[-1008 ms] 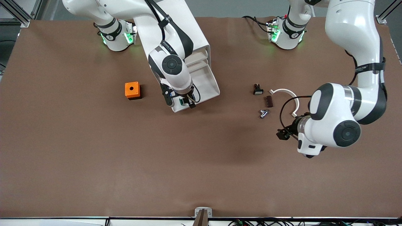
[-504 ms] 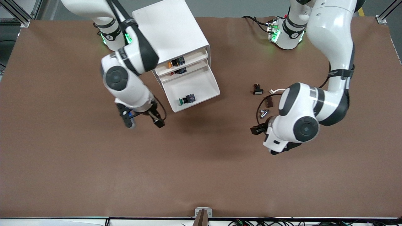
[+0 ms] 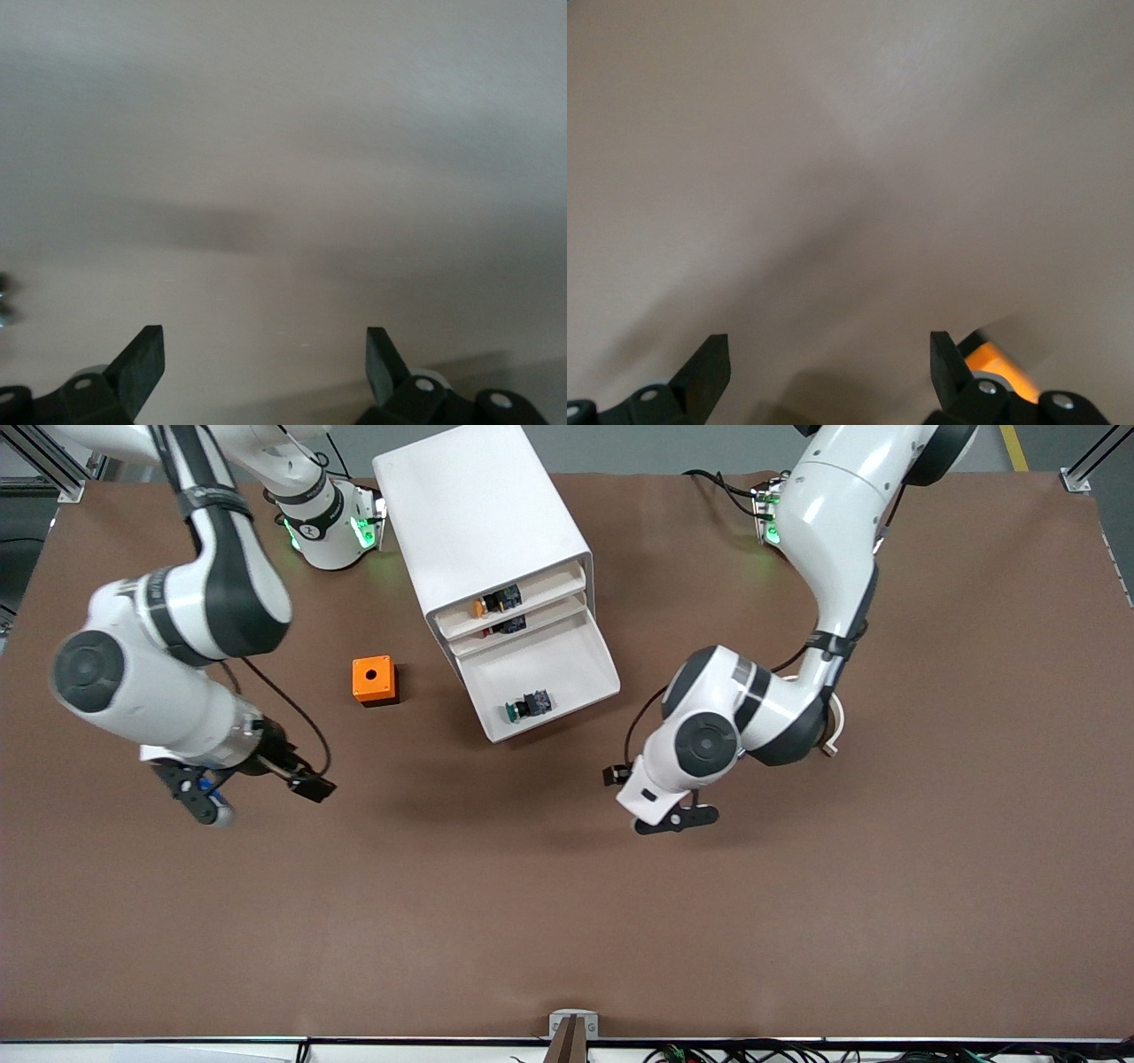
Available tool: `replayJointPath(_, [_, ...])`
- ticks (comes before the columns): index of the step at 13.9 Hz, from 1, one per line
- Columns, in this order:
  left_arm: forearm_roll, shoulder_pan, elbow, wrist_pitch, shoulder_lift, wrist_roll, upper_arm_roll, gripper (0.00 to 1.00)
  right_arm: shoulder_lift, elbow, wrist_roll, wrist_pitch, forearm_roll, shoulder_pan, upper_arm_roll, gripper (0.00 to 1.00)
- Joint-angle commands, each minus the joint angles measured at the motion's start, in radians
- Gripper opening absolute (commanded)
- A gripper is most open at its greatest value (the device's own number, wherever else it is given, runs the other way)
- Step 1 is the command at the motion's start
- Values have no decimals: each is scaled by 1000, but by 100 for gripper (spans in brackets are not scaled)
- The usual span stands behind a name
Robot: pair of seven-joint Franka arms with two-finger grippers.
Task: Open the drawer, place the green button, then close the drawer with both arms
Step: 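Release the button and withdraw the right gripper while the left gripper approaches, then push the drawer closed with the left gripper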
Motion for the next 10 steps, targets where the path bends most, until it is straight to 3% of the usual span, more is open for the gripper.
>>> replayJointPath(1, [15,-46,-3,56,35,-54,4,100,-48,-12,-278,-62,3,-131,18,100])
replayJointPath(5, [9,-110,-8,62,57,-63,4,100,-173,-15,-590,-125,-3,-196,0,100])
replayJointPath(10, [5,-204,-28,61,62,-222,3,100,-307,-22,-624,-225,-9,-175,-17,100])
